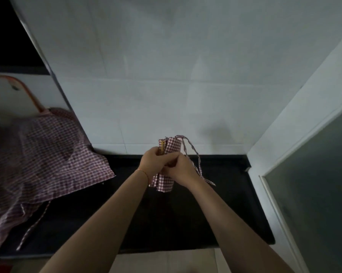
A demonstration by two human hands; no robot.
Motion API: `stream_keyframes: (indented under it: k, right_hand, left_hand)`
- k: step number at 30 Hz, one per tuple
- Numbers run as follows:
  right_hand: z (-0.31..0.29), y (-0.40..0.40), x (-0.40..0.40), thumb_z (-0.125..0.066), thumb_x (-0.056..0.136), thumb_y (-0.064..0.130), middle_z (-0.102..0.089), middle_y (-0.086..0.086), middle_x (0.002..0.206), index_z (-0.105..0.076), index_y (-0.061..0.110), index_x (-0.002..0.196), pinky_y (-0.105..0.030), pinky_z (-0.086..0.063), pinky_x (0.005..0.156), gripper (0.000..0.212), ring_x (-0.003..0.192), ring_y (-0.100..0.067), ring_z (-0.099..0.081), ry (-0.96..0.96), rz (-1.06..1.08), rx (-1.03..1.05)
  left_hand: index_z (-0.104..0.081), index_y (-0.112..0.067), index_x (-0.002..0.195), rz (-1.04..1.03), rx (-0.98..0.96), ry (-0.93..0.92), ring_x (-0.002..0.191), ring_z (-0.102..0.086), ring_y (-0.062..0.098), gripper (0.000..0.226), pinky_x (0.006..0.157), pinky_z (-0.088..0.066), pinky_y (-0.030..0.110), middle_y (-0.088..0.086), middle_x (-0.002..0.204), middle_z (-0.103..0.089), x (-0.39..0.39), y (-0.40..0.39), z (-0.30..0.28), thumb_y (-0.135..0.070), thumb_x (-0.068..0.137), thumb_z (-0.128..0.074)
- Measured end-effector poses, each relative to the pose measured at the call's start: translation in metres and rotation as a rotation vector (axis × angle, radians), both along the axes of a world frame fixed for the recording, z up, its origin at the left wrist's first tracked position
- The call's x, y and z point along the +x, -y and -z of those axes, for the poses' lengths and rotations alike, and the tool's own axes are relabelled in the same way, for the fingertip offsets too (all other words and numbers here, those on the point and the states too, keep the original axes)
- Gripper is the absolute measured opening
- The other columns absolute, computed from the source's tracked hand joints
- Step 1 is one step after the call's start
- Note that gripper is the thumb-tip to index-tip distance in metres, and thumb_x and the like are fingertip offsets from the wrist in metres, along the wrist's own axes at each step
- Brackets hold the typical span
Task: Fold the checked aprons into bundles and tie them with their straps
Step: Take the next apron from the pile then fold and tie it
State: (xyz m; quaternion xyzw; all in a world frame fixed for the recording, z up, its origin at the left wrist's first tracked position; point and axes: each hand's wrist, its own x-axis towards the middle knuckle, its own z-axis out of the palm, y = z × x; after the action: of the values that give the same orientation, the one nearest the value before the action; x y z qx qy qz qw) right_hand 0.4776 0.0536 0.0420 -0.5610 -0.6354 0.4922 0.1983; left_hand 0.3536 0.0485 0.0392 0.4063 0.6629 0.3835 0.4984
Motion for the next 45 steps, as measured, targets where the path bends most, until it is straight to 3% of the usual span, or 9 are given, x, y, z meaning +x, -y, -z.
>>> stream_keyframes:
  k: [6, 9, 13, 16, 20, 26, 33, 38, 45]
  right_hand:
    - [-0.049, 0.017, -0.032, -0.054, 0.091, 0.01, -0.067, -0.003, 0.104, -0.06, 0.017, 0.109, -0.034, -0.059, 0.082, 0.02, 0.093, -0.018, -0.068, -0.073, -0.029, 0.017]
    - [-0.083, 0.021, -0.036, -0.061, 0.09, 0.014, -0.063, 0.001, 0.1, -0.058, 0.019, 0.105, -0.026, -0.053, 0.069, 0.016, 0.088, -0.017, -0.064, 0.045, 0.056, 0.315]
    - [-0.131, 0.021, -0.043, -0.079, 0.077, 0.031, -0.042, 0.001, 0.14, -0.041, 0.026, 0.139, -0.036, -0.04, 0.102, 0.073, 0.128, -0.016, -0.041, 0.323, -0.166, 0.634]
    - [-0.155, 0.026, -0.059, -0.078, 0.079, 0.034, -0.048, -0.001, 0.138, -0.043, 0.021, 0.141, -0.04, -0.039, 0.103, 0.073, 0.125, -0.021, -0.046, 0.636, -0.331, 0.653]
    - [-0.177, 0.027, -0.052, -0.076, 0.083, 0.037, -0.058, -0.001, 0.104, -0.062, 0.013, 0.111, -0.034, -0.046, 0.078, 0.04, 0.096, -0.021, -0.057, 0.646, -0.184, 0.675]
    - [-0.193, 0.03, -0.033, -0.083, 0.077, 0.036, -0.058, 0.006, 0.09, -0.062, 0.018, 0.094, -0.026, -0.038, 0.063, 0.033, 0.085, -0.015, -0.056, 0.464, -0.048, 0.697]
    - [-0.218, 0.032, -0.017, -0.061, 0.094, 0.047, -0.058, 0.005, 0.1, -0.047, 0.019, 0.124, -0.028, -0.05, 0.075, 0.043, 0.086, -0.007, -0.062, -0.041, 0.289, 0.542]
    - [-0.208, 0.026, -0.012, -0.065, 0.093, 0.018, -0.072, -0.008, 0.088, -0.062, 0.01, 0.109, -0.037, -0.057, 0.081, 0.018, 0.072, -0.016, -0.071, -0.07, 0.26, 0.499]
    - [-0.214, 0.017, -0.013, -0.066, 0.093, 0.023, -0.066, 0.006, 0.078, -0.071, 0.015, 0.089, -0.021, -0.042, 0.065, 0.011, 0.073, -0.01, -0.058, 0.061, 0.25, 0.67]
  left_hand:
    - [-0.067, -0.016, 0.109, 0.103, 0.199, -0.276, 0.093, -0.067, 0.017, 0.03, 0.079, -0.054, 0.03, -0.003, 0.097, -0.071, -0.065, 0.007, -0.04, -0.033, 0.085, -0.075]
    - [-0.065, -0.017, 0.115, 0.258, 0.296, -0.5, 0.099, -0.062, 0.016, 0.027, 0.082, -0.047, 0.027, -0.002, 0.106, -0.068, -0.095, 0.008, -0.069, -0.03, 0.091, -0.067]
    - [-0.064, -0.018, 0.12, 0.503, 0.393, -0.835, 0.105, -0.06, 0.021, 0.029, 0.089, -0.046, 0.031, 0.001, 0.112, -0.067, -0.107, 0.012, -0.114, -0.03, 0.093, -0.061]
    - [-0.065, -0.017, 0.117, 0.602, 0.474, -0.916, 0.103, -0.062, 0.021, 0.026, 0.089, -0.049, 0.035, 0.002, 0.109, -0.069, -0.1, 0.018, -0.139, -0.028, 0.094, -0.058]
    - [-0.069, -0.014, 0.107, 0.644, 0.537, -0.957, 0.097, -0.063, 0.021, 0.025, 0.089, -0.05, 0.038, 0.002, 0.101, -0.071, -0.095, 0.021, -0.158, -0.034, 0.094, -0.059]
    - [-0.07, -0.021, 0.116, 0.603, 0.624, -0.966, 0.102, -0.059, 0.016, 0.03, 0.091, -0.043, 0.027, -0.003, 0.108, -0.07, -0.111, 0.018, -0.183, -0.036, 0.089, -0.068]
    - [-0.066, -0.019, 0.111, 0.397, 0.687, -0.831, 0.095, -0.053, 0.013, 0.024, 0.085, -0.04, 0.024, -0.005, 0.103, -0.063, -0.122, 0.008, -0.21, -0.028, 0.089, -0.07]
    - [-0.065, -0.017, 0.122, 0.348, 0.64, -0.644, 0.096, -0.056, 0.015, 0.031, 0.085, -0.044, 0.028, -0.006, 0.103, -0.061, -0.128, 0.01, -0.206, -0.026, 0.093, -0.065]
    - [-0.065, -0.017, 0.123, 0.314, 0.556, -0.664, 0.099, -0.057, 0.019, 0.032, 0.092, -0.048, 0.033, -0.001, 0.105, -0.063, -0.137, 0.013, -0.196, -0.027, 0.092, -0.066]
